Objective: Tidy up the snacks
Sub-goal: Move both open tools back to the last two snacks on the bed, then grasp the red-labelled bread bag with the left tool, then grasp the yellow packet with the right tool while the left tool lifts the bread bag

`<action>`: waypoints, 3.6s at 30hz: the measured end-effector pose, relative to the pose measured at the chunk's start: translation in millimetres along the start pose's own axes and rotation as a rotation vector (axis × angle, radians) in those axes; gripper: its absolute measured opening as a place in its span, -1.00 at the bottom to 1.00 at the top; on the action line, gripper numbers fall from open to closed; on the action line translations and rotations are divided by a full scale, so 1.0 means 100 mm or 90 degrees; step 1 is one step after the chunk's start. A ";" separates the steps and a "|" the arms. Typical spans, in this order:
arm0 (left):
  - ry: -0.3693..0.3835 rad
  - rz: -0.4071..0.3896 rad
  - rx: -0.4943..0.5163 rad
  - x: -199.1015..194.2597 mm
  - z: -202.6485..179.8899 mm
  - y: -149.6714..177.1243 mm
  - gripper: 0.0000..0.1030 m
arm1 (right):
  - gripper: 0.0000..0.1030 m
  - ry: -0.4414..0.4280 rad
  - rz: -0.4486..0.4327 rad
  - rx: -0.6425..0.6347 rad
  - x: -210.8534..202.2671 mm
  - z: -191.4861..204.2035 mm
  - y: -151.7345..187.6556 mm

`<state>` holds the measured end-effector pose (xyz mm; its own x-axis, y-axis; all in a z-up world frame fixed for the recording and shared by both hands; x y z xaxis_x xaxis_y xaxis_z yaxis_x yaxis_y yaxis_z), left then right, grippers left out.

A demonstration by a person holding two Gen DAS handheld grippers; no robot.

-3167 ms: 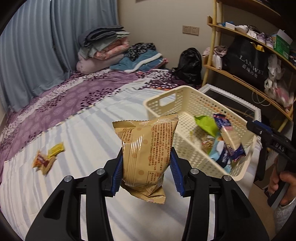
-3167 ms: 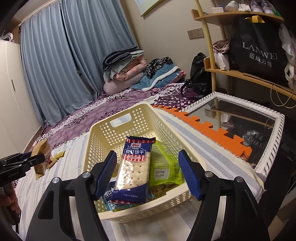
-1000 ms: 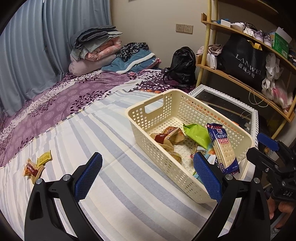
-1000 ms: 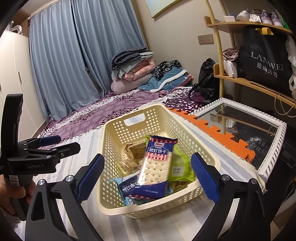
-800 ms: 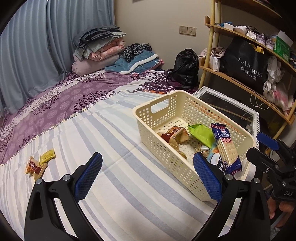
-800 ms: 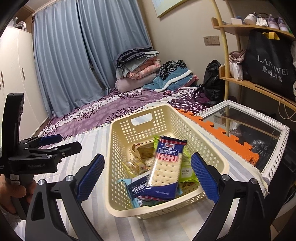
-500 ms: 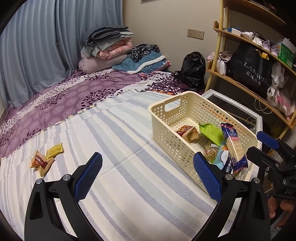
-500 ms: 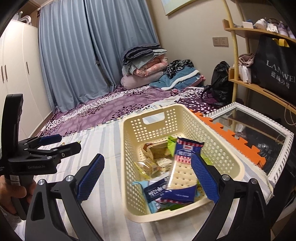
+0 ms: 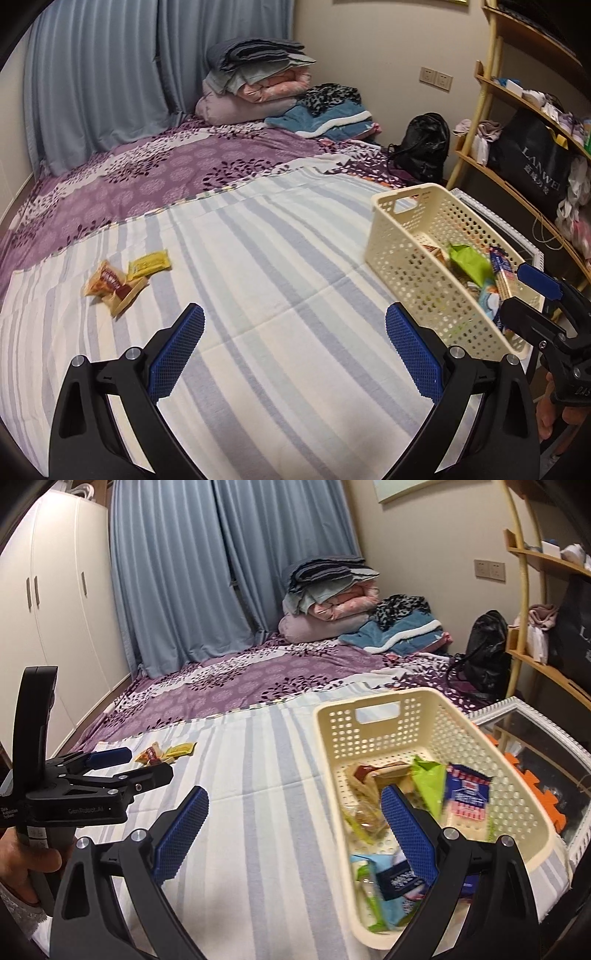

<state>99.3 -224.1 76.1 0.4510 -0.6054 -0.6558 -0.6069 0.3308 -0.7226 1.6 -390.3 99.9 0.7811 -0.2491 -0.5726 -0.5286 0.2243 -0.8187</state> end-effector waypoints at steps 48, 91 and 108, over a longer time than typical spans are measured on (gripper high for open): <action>-0.192 0.002 -0.380 0.77 3.31 0.18 0.94 | 0.82 -0.114 0.167 -0.102 1.36 1.47 0.60; -0.238 0.038 -0.245 0.51 3.54 0.41 0.47 | 0.82 -0.214 0.204 -0.169 2.57 2.71 0.28; -0.229 0.020 -0.259 -0.02 3.38 0.71 0.47 | 0.82 -0.339 0.276 -0.267 3.21 3.68 0.06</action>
<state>276.5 45.4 -48.0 0.5803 -0.2904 -0.7609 -0.7961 -0.0050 -0.6052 371.1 -122.5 -72.3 0.4756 0.2852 -0.8321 -0.8190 -0.2015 -0.5372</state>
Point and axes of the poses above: each gripper's, at about its wrist camera, not at the fingertips, and x roughly the way its jaws point, z to its left, y to its underside, the point moved 10 cm from there along x, roughly the way its jaws point, and after that the axes turned 11 degrees about y, right-handed, at the moved point
